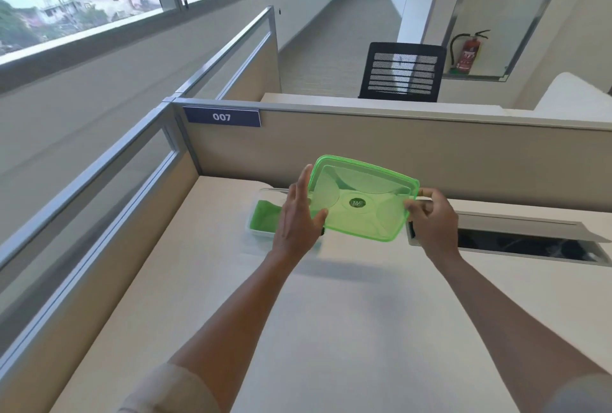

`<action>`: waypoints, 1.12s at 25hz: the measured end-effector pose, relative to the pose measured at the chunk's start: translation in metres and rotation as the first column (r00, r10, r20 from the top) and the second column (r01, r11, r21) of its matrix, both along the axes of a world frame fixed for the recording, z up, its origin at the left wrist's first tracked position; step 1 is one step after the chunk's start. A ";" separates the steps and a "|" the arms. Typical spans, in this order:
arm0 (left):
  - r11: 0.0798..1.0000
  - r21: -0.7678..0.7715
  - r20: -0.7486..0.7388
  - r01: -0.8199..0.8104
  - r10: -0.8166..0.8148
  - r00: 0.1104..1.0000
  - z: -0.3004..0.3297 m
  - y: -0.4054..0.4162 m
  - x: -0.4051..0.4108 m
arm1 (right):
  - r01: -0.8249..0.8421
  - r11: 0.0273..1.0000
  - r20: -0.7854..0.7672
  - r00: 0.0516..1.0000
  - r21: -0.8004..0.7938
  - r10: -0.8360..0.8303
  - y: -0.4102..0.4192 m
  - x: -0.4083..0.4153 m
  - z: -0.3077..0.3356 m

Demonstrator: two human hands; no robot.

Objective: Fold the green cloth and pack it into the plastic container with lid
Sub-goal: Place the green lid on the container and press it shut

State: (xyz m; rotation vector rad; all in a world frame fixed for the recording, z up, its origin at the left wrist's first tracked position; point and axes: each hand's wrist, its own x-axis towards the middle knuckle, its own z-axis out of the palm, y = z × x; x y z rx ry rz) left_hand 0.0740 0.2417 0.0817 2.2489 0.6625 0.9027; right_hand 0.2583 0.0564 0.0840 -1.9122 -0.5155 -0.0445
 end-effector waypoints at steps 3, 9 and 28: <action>0.999 -0.010 -0.065 -0.037 0.036 0.997 -0.008 0.024 -0.020 | -0.010 1.000 -0.074 0.997 0.024 0.012 0.030 -0.017 -0.005; 0.994 -0.025 -0.165 -0.108 0.103 0.981 -0.021 0.072 -0.040 | -0.177 0.983 -0.009 0.984 -0.043 0.177 0.085 -0.054 -0.021; 0.973 0.076 -0.667 -0.217 0.211 0.715 -0.077 0.131 -0.033 | -0.051 0.775 0.141 0.974 -0.630 0.178 0.170 -0.082 -0.078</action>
